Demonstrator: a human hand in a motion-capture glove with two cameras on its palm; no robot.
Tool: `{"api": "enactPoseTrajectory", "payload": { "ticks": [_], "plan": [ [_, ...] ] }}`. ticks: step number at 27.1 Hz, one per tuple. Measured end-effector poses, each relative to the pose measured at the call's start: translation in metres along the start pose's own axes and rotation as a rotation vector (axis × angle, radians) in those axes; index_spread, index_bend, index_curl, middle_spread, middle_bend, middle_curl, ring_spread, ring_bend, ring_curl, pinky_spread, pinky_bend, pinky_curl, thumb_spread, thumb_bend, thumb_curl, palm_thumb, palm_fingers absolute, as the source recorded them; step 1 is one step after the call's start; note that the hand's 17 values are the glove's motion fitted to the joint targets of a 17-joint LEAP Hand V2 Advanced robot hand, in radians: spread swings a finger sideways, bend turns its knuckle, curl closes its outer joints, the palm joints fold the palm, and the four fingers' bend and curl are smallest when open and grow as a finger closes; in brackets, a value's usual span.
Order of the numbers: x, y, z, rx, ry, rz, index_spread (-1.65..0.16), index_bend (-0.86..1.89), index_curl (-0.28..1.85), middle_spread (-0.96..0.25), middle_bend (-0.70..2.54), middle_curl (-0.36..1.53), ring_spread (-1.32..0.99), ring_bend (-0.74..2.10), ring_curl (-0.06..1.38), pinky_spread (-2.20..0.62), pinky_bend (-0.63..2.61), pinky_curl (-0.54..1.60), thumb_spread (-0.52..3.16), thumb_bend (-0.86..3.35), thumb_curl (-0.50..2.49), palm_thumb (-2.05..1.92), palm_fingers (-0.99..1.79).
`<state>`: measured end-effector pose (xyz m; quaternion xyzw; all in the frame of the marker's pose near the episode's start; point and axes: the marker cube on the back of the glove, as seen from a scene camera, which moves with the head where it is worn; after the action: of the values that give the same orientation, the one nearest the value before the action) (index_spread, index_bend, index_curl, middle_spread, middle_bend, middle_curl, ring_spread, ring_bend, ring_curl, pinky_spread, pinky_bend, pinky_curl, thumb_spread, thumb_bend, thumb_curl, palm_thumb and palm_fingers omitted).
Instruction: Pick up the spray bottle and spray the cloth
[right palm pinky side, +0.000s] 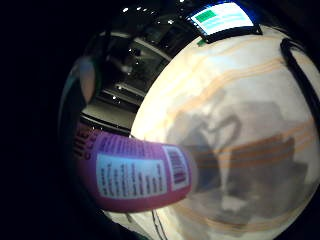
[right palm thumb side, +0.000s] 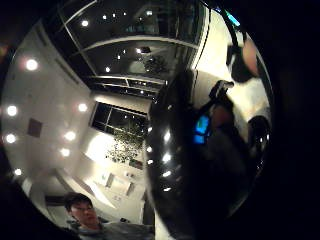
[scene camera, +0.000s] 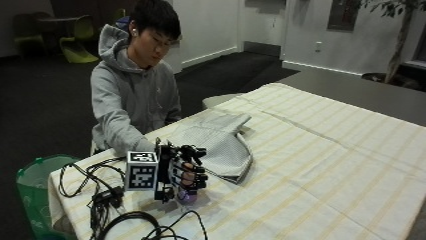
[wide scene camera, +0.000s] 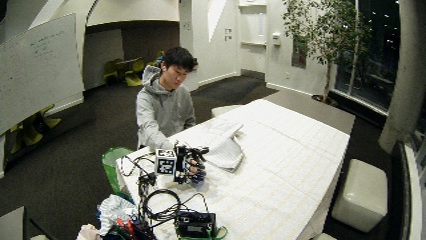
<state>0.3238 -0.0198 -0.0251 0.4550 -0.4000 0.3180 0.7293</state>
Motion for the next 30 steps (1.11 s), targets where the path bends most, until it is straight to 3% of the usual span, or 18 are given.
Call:
{"api": "enactPoseTrajectory", "payload": {
  "ticks": [6, 13, 20, 30],
  "plan": [
    [0.0, -0.009, 0.005, 0.017, -0.021, -0.008, -0.19, 0.42, 0.34, -0.06, 0.47, 0.42, -0.09, 0.54, 0.34, 0.01, 0.36, 0.32, 0.87, 0.02, 0.46, 0.9, 1.31],
    [-0.012, -0.015, 0.017, -0.053, 0.108, -0.113, -0.15, 0.45, 0.41, -0.08, 0.51, 0.45, -0.12, 0.59, 0.4, -0.13, 0.37, 0.36, 0.55, 0.0, 0.55, 0.98, 1.38],
    [-0.046, -0.009, 0.041, -0.307, 0.287, -0.212, -0.13, 0.5, 0.45, -0.08, 0.55, 0.47, -0.12, 0.61, 0.42, -0.16, 0.37, 0.37, 0.38, -0.02, 0.6, 0.98, 1.41],
    [-0.15, 0.039, 0.064, -0.732, 0.607, -0.38, -0.12, 0.52, 0.49, -0.08, 0.58, 0.49, -0.12, 0.63, 0.44, -0.17, 0.38, 0.4, 0.26, -0.03, 0.65, 0.97, 1.4]
  ]
}}
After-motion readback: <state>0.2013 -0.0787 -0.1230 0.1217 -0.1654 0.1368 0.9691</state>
